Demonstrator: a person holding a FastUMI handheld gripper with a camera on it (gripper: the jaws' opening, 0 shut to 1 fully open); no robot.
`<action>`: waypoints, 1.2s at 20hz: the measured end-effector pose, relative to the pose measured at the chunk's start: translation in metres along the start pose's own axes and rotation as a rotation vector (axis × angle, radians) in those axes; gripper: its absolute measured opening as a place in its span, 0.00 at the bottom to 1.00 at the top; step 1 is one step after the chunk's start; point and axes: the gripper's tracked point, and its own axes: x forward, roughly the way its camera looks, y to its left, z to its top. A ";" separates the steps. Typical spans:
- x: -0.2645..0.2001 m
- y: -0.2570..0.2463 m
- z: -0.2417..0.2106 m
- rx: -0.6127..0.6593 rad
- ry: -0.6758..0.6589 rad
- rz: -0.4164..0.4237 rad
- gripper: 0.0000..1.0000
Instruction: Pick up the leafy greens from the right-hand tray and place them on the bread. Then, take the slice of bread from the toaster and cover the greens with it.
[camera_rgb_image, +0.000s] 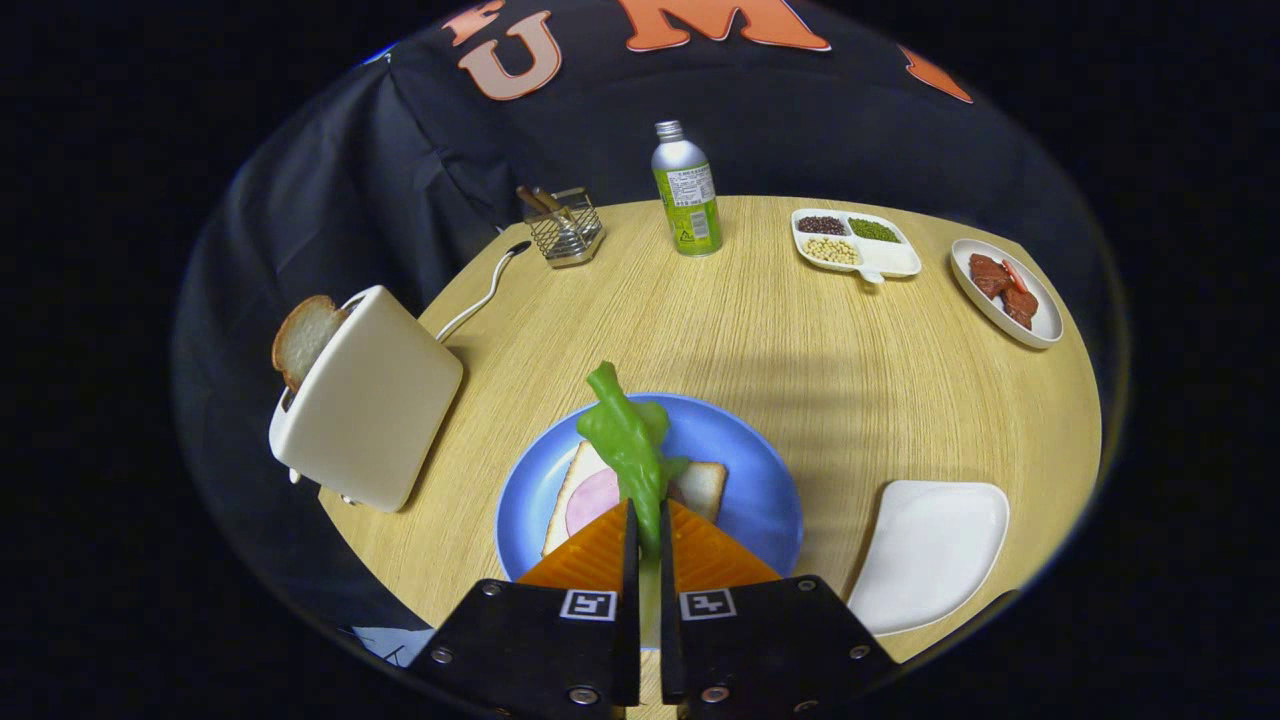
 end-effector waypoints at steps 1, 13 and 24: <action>0.003 0.005 -0.002 -0.004 0.007 0.008 0.09; 0.018 0.025 -0.002 -0.113 0.027 -0.062 0.25; 0.012 0.028 0.008 -0.220 0.032 -0.225 0.48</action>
